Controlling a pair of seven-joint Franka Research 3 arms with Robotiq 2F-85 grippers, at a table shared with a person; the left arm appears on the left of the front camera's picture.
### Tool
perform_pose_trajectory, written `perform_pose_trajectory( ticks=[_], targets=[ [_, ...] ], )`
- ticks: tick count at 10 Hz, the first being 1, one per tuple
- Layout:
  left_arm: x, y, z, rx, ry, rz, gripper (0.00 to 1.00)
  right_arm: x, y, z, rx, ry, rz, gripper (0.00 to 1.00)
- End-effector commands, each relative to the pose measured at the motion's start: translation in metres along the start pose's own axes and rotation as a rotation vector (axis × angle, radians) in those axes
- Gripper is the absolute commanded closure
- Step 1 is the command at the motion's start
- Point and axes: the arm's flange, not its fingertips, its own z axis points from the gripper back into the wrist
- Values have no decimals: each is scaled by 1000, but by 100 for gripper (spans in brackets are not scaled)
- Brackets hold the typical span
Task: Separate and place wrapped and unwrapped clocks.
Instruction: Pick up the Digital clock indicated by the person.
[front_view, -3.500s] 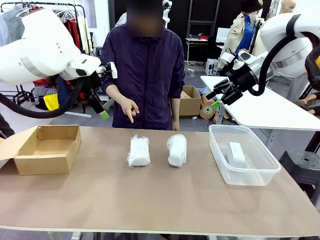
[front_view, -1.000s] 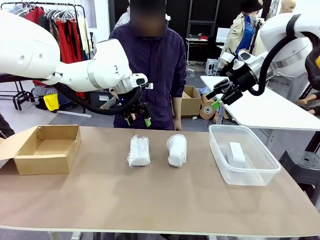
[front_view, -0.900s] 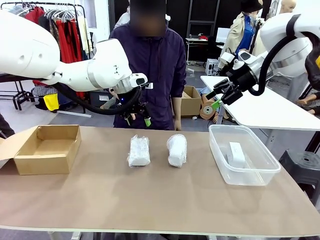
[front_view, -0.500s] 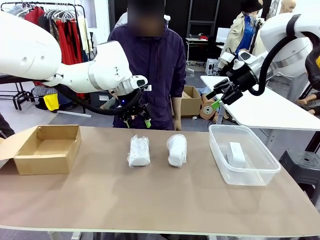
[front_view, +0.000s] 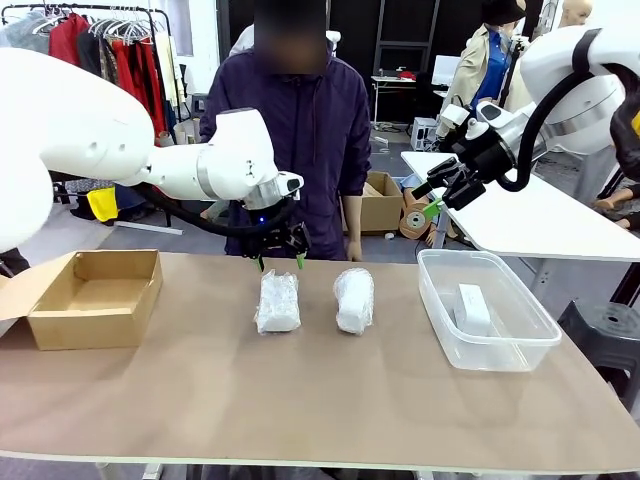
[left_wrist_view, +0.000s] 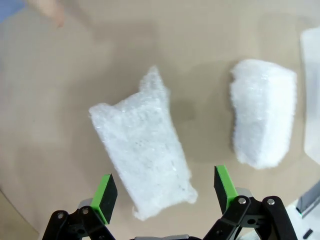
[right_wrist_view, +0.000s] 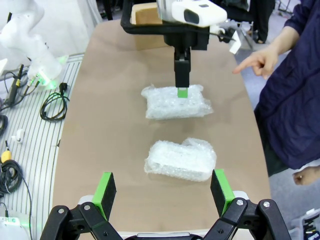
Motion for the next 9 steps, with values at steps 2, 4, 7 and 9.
perform_pose_trajectory(
  ticks=[2,4,7,9],
  targets=[
    [1,1,-13,105,-7,53,0,1,2,1,-2,5,3,0],
    [-4,-1,-29,89,-17,68,0,1,2,1,-2,5,3,0],
    [-8,-1,-44,150,-15,72,0,1,2,1,-2,5,3,0],
    [-8,-1,-54,159,-9,74,0,1,2,1,-2,5,3,0]
  ],
)
